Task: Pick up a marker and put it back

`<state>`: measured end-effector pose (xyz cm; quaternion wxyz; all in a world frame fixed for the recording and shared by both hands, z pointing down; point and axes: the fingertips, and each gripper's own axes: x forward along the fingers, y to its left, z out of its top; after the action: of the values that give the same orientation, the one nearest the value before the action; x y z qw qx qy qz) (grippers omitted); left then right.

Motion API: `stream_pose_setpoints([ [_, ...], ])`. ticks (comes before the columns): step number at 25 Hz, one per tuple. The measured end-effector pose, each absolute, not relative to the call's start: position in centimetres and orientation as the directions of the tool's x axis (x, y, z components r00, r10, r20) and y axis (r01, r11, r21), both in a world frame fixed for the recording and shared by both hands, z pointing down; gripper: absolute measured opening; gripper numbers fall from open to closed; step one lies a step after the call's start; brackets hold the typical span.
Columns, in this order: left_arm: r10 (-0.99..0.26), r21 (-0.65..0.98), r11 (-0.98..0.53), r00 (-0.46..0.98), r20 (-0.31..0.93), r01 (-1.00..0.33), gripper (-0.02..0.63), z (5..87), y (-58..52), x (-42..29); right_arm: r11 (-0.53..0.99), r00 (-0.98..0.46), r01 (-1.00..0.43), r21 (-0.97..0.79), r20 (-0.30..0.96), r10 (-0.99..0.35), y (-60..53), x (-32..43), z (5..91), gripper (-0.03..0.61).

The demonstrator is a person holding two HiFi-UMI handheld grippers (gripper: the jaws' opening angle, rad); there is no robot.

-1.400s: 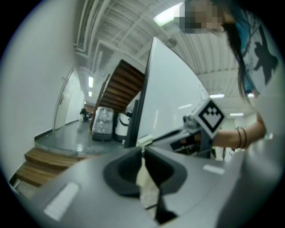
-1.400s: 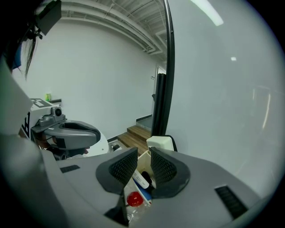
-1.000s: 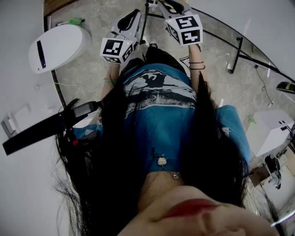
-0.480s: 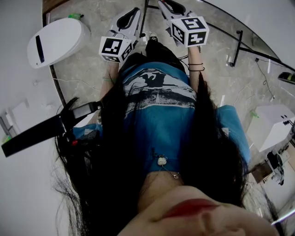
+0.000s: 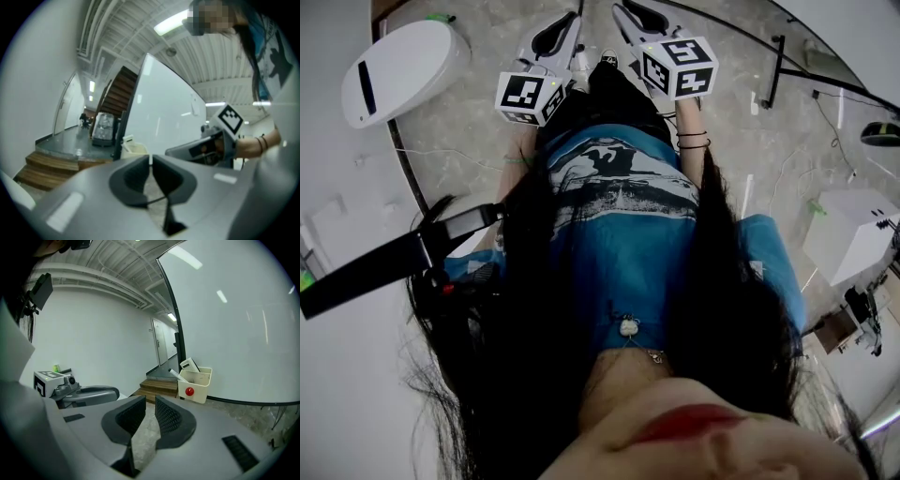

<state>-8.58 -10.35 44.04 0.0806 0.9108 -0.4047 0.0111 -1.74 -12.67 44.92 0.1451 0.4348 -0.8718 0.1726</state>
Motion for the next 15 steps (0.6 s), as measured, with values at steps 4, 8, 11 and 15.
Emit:
stream_pose_setpoints([
  [4,-0.726,0.136,-0.671,0.683,0.079,-0.729,0.008,43.3,-7.9,-6.8,0.558,-0.578,-0.81,-0.178,0.395,-0.714,-10.0,-0.4,44.1,0.067],
  [8,-0.73,0.127,-0.668,0.678,0.08,-0.734,0.008,42.6,-6.0,-5.1,0.566,-0.593,-0.802,-0.194,0.379,-0.711,-8.4,1.1,43.5,0.064],
  [11,-0.739,0.119,-0.658,0.668,0.084,-0.743,0.008,42.6,-5.1,-4.8,0.574,-0.603,-0.794,-0.2,0.375,-0.704,-7.1,1.4,43.5,0.061],
  [15,-0.747,0.108,-0.653,0.661,0.07,-0.75,0.008,41.8,-3.9,-4.3,0.574,-0.607,-0.792,-0.208,0.359,-0.708,-5.3,2.1,43.2,0.06],
])
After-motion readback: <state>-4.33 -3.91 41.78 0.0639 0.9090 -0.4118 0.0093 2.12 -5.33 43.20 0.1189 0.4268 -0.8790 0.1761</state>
